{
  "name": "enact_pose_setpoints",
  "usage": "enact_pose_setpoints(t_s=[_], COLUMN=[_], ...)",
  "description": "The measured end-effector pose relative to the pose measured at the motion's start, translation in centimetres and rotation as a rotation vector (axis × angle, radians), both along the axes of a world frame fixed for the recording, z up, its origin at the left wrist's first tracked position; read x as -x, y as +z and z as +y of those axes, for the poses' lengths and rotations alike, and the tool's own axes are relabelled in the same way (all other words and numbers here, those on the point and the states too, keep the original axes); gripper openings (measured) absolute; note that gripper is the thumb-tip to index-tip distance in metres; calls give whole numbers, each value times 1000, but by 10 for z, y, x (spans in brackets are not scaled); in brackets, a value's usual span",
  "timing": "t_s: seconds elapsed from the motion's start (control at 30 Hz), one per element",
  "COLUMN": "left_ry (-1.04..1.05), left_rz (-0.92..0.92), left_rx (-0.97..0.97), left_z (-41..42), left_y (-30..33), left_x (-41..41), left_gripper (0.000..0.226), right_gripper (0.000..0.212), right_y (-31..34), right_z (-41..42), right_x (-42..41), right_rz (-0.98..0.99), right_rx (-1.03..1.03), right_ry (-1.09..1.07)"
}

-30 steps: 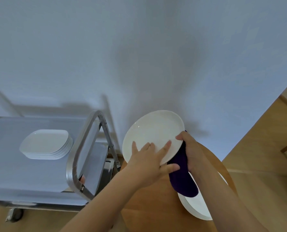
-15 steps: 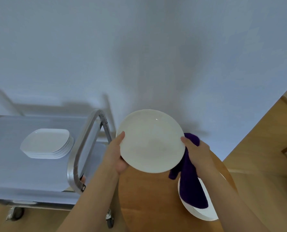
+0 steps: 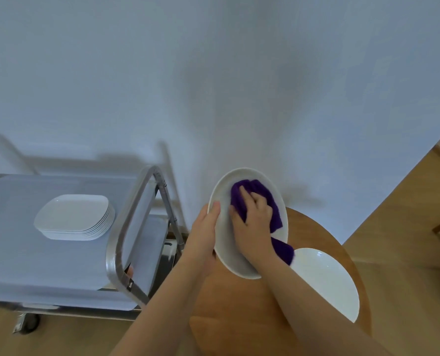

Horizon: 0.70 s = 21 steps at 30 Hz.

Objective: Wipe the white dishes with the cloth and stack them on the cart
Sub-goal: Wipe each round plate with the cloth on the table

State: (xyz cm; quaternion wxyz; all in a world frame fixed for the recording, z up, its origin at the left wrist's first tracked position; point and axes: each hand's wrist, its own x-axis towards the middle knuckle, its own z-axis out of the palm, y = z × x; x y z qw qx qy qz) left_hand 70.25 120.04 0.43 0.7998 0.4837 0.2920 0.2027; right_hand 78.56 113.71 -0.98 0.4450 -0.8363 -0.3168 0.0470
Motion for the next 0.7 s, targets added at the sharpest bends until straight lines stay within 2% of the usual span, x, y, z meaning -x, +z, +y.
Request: enact_pose_setpoints(t_s=[0.13, 0.3, 0.5, 0.6, 0.7], left_ry=[83, 61, 14, -74, -103], left_rz=[-9, -34, 6, 62, 141], left_rx=[136, 412, 512, 568, 597], left_z=[7, 19, 12, 16, 21], left_y=[-10, -32, -68, -85, -109], left_x=[5, 17, 22, 28, 37], left_gripper=[45, 56, 54, 61, 62], right_gripper=[48, 43, 31, 31, 33], right_y=[-11, -38, -77, -91, -99], right_z=[-13, -43, -61, -66, -69], right_x=[27, 23, 21, 15, 1], right_rz=[38, 60, -61, -198, -214], right_rx=[-70, 73, 201, 243, 284], right_ry=[294, 530, 497, 423, 336])
